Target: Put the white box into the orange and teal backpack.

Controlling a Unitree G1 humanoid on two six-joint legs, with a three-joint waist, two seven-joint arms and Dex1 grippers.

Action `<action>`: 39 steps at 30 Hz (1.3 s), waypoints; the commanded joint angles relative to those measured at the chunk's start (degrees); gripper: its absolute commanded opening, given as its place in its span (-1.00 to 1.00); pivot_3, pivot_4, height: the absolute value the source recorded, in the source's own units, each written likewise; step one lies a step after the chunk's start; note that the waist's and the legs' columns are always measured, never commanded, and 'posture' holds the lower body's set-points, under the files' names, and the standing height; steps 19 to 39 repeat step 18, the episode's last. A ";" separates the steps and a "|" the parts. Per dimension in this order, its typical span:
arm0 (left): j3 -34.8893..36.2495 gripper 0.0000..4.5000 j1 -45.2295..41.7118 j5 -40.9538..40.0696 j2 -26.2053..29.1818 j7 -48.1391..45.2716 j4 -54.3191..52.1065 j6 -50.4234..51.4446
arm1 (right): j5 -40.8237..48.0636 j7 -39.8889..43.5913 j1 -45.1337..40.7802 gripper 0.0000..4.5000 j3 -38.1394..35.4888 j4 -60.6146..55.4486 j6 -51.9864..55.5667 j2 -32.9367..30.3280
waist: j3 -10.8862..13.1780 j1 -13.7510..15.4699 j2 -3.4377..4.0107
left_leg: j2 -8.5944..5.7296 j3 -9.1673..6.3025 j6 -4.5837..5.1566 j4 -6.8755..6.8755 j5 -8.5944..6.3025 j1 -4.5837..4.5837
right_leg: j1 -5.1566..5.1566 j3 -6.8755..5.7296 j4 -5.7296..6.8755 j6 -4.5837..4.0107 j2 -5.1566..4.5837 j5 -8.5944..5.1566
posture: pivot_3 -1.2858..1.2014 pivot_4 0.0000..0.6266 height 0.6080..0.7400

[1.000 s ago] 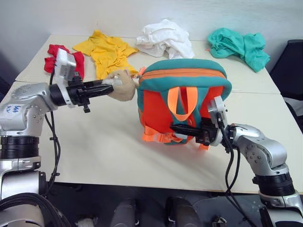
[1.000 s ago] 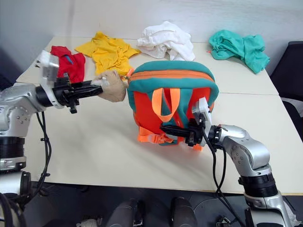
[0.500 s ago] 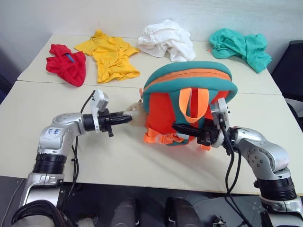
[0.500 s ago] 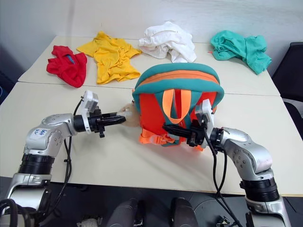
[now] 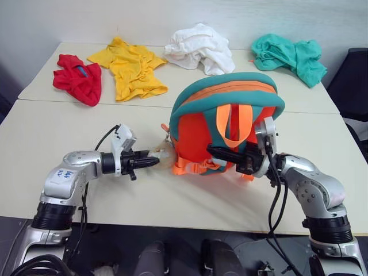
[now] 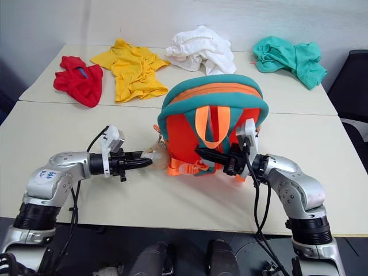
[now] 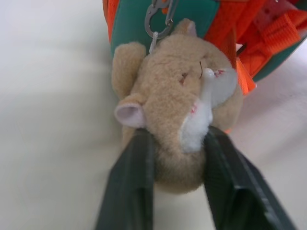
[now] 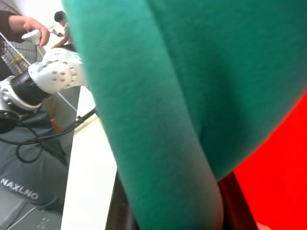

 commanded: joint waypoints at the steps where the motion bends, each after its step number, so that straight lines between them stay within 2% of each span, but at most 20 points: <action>1: 7.15 0.26 5.55 -0.41 5.22 -3.22 -3.03 -5.32 | -1.68 3.67 1.56 -0.22 -5.15 -0.12 -5.04 -4.28 | 0.00 -0.10 0.01 | 0.01 0.00 -0.01 -0.02 0.00 -0.01 | -0.01 0.00 -0.02 0.00 0.00 0.00 | 0.03 -0.52 1.00; 3: 11.86 0.54 10.93 0.74 7.77 -5.38 -2.53 -11.25 | -4.51 7.78 4.39 0.09 -6.89 1.47 -8.26 -9.20 | 0.01 -0.04 0.02 | 0.03 0.03 -0.03 -0.09 -0.02 0.00 | -0.04 0.00 -0.07 -0.02 0.01 -0.01 | 0.03 -0.52 1.00; 6: 16.92 0.95 17.53 0.14 9.97 -7.85 -1.19 -14.77 | -8.59 12.54 8.12 0.55 -8.16 3.98 -13.68 -14.85 | 0.02 0.12 0.03 | 0.03 0.04 -0.01 -0.14 -0.05 0.00 | 0.00 -0.02 -0.22 -0.03 0.00 -0.02 | 0.03 -0.52 1.00; 9: 22.45 1.00 25.85 -0.07 10.21 -11.26 -1.86 -20.25 | -13.65 17.11 13.26 0.98 -10.47 7.90 -21.60 -19.70 | 0.02 0.20 0.04 | 0.02 0.05 0.04 -0.11 -0.14 0.01 | 0.01 -0.01 -0.37 -0.03 -0.10 -0.02 | 0.03 -0.52 1.00; 14: 25.89 1.00 33.15 2.62 8.74 -8.86 -3.02 -26.09 | -15.67 22.27 13.87 0.98 -15.14 23.08 -35.30 -19.78 | 0.03 0.11 0.05 | 0.02 0.04 0.01 -0.12 -0.19 0.08 | 0.06 0.00 -0.39 -0.03 -0.11 -0.02 | 0.03 -0.52 1.00; 18: 25.84 1.00 33.78 3.58 6.58 -6.45 -3.28 -30.34 | -19.20 24.20 10.78 0.98 -13.27 31.10 -45.21 -18.34 | 0.06 -0.02 0.11 | 0.04 0.05 -0.03 -0.13 -0.20 0.16 | 0.06 0.02 -0.33 -0.07 -0.12 -0.03 | 0.03 -0.52 1.00; 39: 25.84 1.00 33.78 3.58 6.58 -6.45 -3.28 -30.34 | -19.20 24.20 10.78 0.98 -13.27 31.10 -45.21 -18.34 | 0.06 -0.02 0.11 | 0.04 0.05 -0.03 -0.13 -0.20 0.16 | 0.06 0.02 -0.33 -0.07 -0.12 -0.03 | 0.03 -0.52 1.00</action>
